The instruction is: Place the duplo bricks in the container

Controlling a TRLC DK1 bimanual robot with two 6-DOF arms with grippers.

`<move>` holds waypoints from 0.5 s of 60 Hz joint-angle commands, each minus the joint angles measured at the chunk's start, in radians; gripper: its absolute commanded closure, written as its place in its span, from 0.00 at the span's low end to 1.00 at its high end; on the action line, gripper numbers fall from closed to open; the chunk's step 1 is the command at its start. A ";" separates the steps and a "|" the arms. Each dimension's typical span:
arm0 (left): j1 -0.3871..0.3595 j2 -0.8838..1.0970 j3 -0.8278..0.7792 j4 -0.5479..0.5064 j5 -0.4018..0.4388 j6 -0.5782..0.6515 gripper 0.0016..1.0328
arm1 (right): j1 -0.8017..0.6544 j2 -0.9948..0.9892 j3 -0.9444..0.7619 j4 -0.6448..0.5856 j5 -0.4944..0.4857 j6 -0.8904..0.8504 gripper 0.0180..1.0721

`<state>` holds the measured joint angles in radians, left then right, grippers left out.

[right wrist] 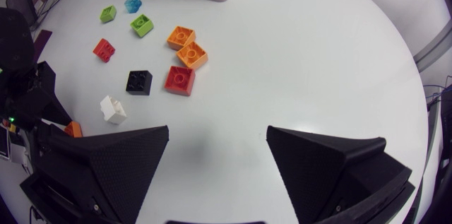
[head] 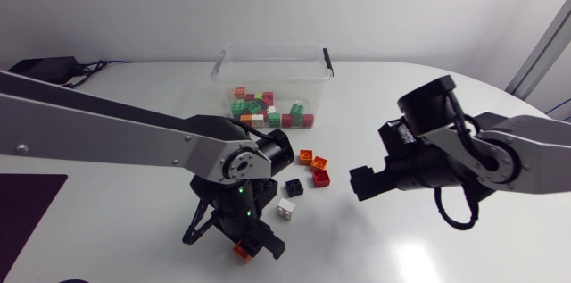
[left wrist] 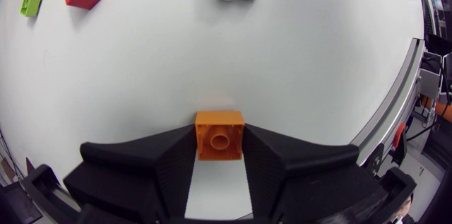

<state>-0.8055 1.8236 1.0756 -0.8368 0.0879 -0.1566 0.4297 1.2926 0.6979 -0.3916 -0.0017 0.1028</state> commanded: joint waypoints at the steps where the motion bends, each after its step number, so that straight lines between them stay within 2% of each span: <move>1: 0.017 -0.050 -0.020 -0.024 -0.008 0.031 0.78 | 0.027 0.080 0.078 -0.020 -0.003 0.035 0.05; 15: 0.109 -0.145 -0.011 -0.041 -0.013 0.095 0.78 | 0.116 0.320 0.238 -0.055 -0.003 0.094 0.05; 30: 0.259 -0.257 0.060 0.013 -0.037 0.149 0.78 | 0.136 0.527 0.379 -0.104 0.005 0.161 0.14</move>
<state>-0.5770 1.6226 1.0874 -0.8440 0.0574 -0.0387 0.5694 1.7710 1.0321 -0.4667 -0.0021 0.2169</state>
